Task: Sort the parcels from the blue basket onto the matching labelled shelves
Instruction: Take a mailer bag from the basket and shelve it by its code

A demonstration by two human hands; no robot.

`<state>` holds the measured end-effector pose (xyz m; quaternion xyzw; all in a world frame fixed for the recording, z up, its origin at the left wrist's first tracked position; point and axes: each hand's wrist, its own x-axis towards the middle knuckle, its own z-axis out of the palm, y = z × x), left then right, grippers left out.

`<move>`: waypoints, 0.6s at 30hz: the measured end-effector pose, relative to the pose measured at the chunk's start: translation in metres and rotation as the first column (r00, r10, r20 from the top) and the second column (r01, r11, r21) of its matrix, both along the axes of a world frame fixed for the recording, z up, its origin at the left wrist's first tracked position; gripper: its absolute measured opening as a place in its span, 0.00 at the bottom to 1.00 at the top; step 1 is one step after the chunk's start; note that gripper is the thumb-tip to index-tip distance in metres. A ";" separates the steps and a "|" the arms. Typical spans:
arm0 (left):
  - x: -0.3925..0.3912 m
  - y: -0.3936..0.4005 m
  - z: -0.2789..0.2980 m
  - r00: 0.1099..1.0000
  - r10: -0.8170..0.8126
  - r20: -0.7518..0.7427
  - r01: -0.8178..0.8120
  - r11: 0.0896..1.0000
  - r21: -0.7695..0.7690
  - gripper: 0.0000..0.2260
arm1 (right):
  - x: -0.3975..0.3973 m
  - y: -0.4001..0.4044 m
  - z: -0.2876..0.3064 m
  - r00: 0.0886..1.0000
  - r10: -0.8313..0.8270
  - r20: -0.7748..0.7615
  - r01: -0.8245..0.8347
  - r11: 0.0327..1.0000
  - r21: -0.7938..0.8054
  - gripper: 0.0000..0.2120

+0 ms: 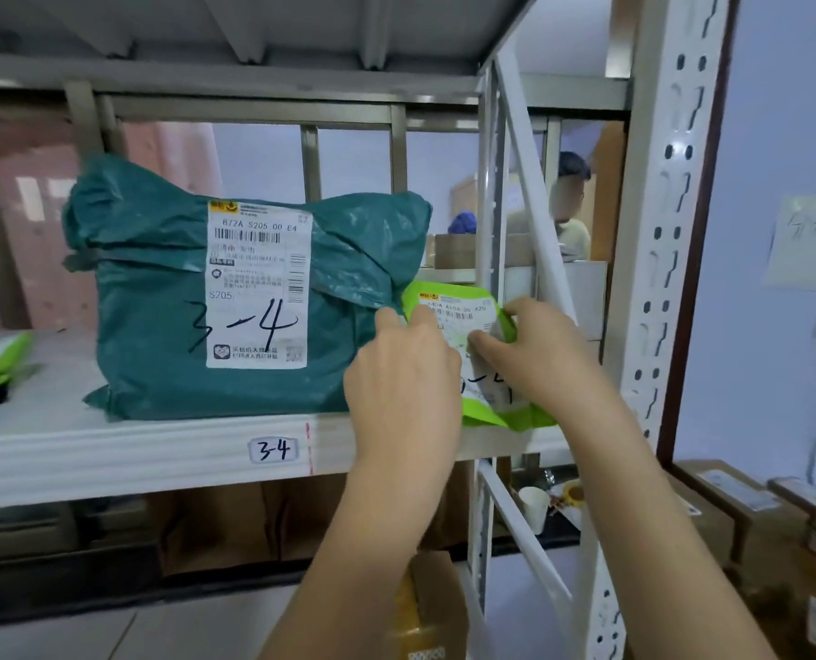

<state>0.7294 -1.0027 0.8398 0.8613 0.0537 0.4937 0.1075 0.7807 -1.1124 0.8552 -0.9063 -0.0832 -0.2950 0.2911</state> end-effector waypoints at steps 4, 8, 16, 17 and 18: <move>0.021 -0.006 -0.001 0.995 0.093 -0.021 -0.090 0.991 0.098 0.15 | 0.012 0.005 -0.002 0.992 -0.122 -0.021 0.118 0.981 -0.154 0.16; 0.022 -0.012 -0.005 0.988 0.080 -0.131 -0.057 0.983 0.173 0.12 | 0.018 0.001 -0.009 0.995 -0.096 -0.038 0.087 0.976 -0.201 0.19; 0.005 -0.004 -0.050 0.982 -0.176 -0.075 0.191 0.881 0.433 0.19 | -0.052 -0.026 -0.046 0.962 0.253 0.099 -0.205 0.915 -0.348 0.28; 0.007 -0.005 -0.053 0.985 -0.138 -0.106 0.171 0.879 0.444 0.20 | -0.049 -0.024 -0.050 0.965 0.251 0.075 -0.206 0.906 -0.370 0.32; 0.011 -0.005 -0.055 0.985 -0.122 -0.121 0.164 0.879 0.447 0.20 | -0.045 -0.022 -0.053 0.970 0.235 0.061 -0.196 0.907 -0.372 0.35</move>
